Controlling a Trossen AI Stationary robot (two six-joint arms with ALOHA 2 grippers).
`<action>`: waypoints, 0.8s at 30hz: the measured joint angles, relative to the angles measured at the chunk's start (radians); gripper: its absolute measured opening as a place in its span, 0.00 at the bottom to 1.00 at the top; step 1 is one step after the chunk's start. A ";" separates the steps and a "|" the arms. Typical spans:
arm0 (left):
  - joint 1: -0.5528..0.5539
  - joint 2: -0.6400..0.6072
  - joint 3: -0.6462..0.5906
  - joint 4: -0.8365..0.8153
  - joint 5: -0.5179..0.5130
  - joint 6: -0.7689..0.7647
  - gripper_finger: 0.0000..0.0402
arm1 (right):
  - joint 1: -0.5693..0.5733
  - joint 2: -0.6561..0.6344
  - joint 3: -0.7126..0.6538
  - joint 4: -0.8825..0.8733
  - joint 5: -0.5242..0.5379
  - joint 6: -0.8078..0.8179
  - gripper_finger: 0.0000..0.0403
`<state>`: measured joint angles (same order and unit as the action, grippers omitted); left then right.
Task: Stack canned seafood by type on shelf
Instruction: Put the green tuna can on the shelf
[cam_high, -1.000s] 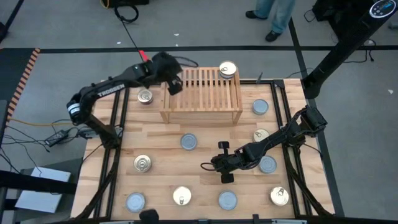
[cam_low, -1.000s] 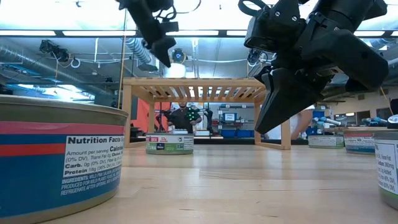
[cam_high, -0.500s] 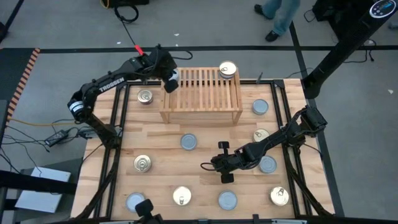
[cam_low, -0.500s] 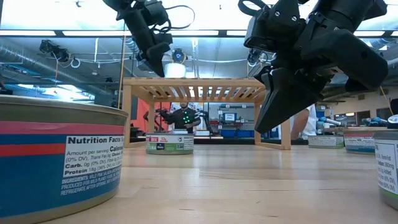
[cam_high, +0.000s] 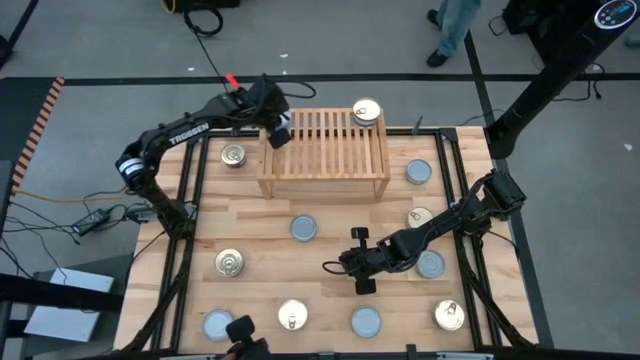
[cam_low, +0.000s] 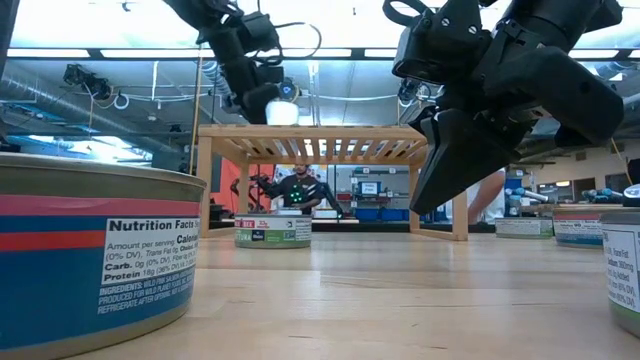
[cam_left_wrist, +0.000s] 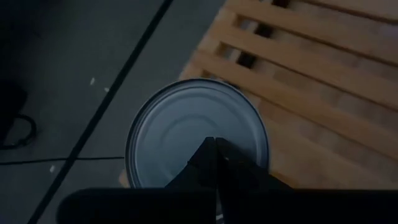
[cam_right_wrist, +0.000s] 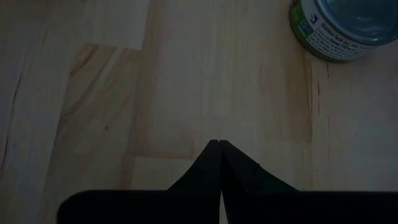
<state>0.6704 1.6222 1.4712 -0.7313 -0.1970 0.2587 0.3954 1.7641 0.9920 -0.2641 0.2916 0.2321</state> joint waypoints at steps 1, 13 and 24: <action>-0.002 0.003 0.000 0.010 0.000 0.001 0.00 | 0.000 0.000 0.000 0.000 -0.001 0.000 0.02; -0.003 0.004 -0.001 0.002 -0.036 0.007 0.00 | 0.000 0.000 0.000 -0.001 -0.008 0.000 0.02; -0.003 0.004 -0.003 0.012 -0.046 0.020 0.00 | 0.000 0.000 0.000 0.000 -0.008 0.000 0.02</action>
<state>0.6674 1.6266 1.4681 -0.7197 -0.2432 0.2788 0.3958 1.7641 0.9920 -0.2642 0.2836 0.2324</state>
